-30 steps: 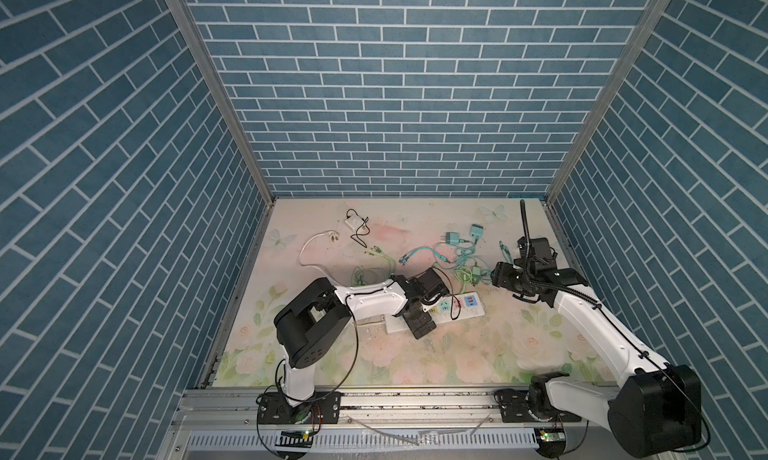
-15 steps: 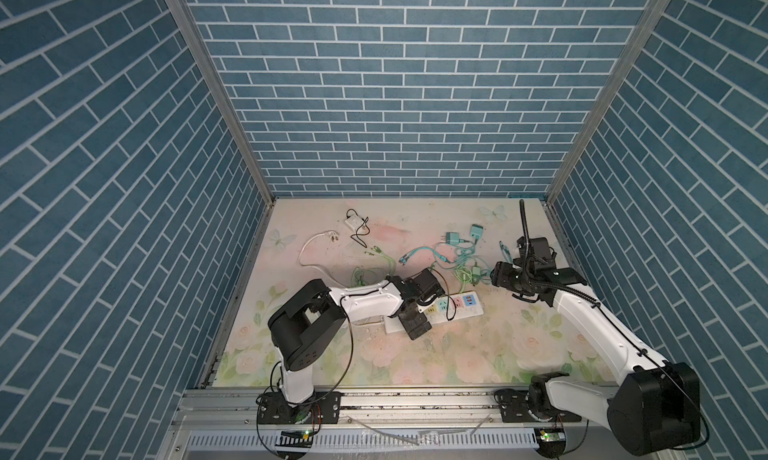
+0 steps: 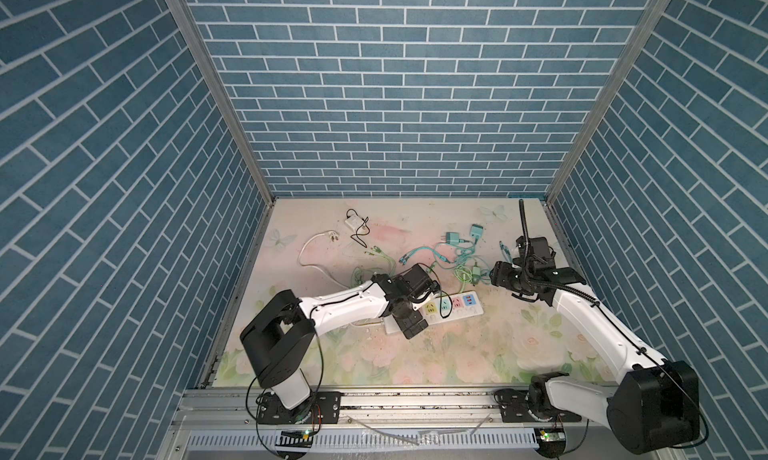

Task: Insert the plug
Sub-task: 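Release the power strip and move the left gripper toward the white charger, then lower the left gripper and grasp the white charger cube with black cable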

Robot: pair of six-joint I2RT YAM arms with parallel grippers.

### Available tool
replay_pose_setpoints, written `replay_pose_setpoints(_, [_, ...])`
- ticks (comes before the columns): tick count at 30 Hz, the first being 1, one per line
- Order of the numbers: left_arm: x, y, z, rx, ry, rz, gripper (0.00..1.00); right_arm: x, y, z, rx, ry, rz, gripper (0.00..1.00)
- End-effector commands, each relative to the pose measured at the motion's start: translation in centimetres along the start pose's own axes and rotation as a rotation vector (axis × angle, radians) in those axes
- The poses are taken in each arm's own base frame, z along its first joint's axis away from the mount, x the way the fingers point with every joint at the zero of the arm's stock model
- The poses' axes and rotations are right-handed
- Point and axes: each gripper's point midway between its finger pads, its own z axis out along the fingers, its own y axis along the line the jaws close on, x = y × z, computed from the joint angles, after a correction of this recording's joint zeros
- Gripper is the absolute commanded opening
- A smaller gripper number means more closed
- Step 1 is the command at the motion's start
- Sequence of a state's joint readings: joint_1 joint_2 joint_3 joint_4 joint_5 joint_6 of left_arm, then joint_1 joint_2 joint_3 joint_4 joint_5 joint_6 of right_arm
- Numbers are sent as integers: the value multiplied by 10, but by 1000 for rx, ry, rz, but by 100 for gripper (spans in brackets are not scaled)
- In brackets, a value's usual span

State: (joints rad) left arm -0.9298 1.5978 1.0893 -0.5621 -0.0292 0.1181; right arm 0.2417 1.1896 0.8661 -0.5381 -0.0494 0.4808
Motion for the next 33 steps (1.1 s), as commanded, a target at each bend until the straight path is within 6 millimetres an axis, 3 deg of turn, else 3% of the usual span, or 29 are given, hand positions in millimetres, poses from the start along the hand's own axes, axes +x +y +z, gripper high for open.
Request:
replay_pose_setpoints(1, [-16, 52, -39, -260, -113, -92, 100, 3, -1, 1, -2, 4, -24, 68])
replay_pose_setpoints(6, [-23, 116, -75, -305, -178, -389, 100, 0, -3, 5, 23, 7, -14, 68])
replay_pose_setpoints(10, [-9, 174, -76, -342, -145, -656, 100, -12, 4, 8, 19, 1, -17, 68])
replay_pose_setpoints(15, [-9, 231, -65, -476, -76, -754, 100, -29, 14, 17, 12, -2, -26, 68])
replay_pose_setpoints(24, [-2, 319, -27, -442, -124, -1053, 100, -55, 56, 48, -25, 23, -103, 69])
replay_pose_setpoints(29, [-1, 351, 0, -426, -119, -1138, 100, -72, 78, 60, -49, 14, -141, 68])
replay_pose_setpoints(33, [-3, 366, 20, -415, -131, -1205, 100, -73, 93, 67, -92, 21, -155, 68])
